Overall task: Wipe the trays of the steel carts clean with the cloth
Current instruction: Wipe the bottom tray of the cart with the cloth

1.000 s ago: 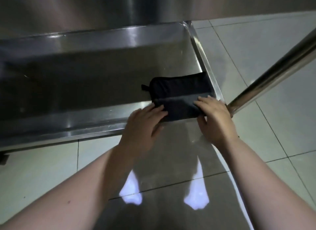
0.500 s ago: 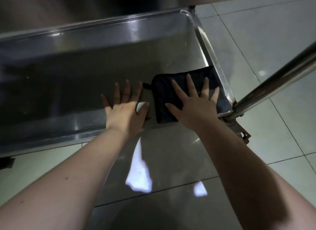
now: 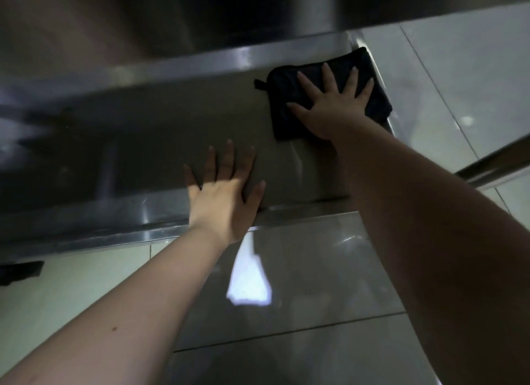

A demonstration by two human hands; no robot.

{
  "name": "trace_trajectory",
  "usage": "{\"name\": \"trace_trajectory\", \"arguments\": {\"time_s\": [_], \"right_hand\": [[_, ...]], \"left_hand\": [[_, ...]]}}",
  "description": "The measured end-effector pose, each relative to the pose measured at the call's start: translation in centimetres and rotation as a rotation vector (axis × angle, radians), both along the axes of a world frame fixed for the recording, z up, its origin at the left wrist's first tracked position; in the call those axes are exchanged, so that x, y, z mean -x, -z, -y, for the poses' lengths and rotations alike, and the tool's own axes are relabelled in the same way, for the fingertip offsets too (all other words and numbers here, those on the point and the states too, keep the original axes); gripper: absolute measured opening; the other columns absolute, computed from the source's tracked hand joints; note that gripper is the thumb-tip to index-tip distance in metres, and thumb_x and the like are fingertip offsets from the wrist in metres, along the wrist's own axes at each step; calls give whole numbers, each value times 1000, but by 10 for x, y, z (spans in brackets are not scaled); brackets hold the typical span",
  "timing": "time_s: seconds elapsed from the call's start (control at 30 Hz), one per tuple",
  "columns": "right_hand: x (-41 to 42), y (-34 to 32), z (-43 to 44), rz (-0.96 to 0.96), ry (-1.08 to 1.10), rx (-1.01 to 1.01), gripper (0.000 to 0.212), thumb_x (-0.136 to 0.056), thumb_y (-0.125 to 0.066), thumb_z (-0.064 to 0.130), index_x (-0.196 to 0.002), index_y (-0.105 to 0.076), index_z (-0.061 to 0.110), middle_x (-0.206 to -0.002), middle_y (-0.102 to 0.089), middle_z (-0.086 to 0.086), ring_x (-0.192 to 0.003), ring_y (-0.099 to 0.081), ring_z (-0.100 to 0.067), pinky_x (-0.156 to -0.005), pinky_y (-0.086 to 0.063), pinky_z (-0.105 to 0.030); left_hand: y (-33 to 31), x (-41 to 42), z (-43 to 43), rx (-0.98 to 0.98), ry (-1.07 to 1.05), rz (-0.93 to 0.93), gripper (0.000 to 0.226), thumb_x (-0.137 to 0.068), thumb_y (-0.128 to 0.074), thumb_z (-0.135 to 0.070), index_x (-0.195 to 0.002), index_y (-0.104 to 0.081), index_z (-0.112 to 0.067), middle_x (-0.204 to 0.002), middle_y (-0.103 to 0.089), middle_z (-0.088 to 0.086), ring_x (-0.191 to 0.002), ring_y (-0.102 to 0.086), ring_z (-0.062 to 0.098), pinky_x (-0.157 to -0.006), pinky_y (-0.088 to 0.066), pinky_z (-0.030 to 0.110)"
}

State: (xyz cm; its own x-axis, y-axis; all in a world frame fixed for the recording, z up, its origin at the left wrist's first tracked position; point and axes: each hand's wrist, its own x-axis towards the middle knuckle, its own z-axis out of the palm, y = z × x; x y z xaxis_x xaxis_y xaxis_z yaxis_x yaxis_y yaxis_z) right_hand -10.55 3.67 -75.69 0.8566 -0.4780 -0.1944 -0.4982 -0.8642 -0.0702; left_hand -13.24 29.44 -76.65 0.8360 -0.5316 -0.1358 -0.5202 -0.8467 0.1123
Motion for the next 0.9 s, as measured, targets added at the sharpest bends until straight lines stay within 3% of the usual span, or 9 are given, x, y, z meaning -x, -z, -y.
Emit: {"name": "trace_trajectory", "arguments": {"time_s": [0.2,0.6,0.7,0.8,0.9], "right_hand": [[20,0,-6,50,16,-23,78,-80,-20,84,-150,-4,52,-165,2,4,-147,11,-42,-113,13,-64],[137,6,-63,80,71,15,76,-79,-13,81,-149,2,54,-164,5,6,-147,9,-43,-116,9,-60],[136,6,-77,62,72,26,74,-83,-15,79,-149,5,52,-164,9,3,-146,12,-45,-114,9,-61],[126,6,-100,75,27,19,75,-83,-15,79,-149,6,51,-164,10,2,-145,14,-47,-111,11,-63],[107,7,-133,83,-29,9,75,-82,-14,79,-149,7,51,-164,10,1,-143,15,-49,-108,15,-66]], "left_hand": [[1,0,-1,20,5,7,67,-86,-6,-68,-150,4,-50,-164,7,-10,-150,10,23,-112,10,63],[-1,5,1,25,-16,12,60,-96,-20,-60,-151,0,-49,-164,7,-8,-150,10,23,-113,9,62],[-2,7,0,19,-33,-4,59,-95,-11,-57,-151,3,-48,-164,6,-9,-150,9,21,-115,8,61],[-2,5,-1,135,-56,-53,58,-94,-5,-56,-150,9,-48,-164,4,-11,-150,9,16,-116,10,57],[-4,0,-2,316,-113,-75,63,-91,-13,-51,-153,1,-44,-164,3,-10,-149,10,13,-117,12,51]]}}
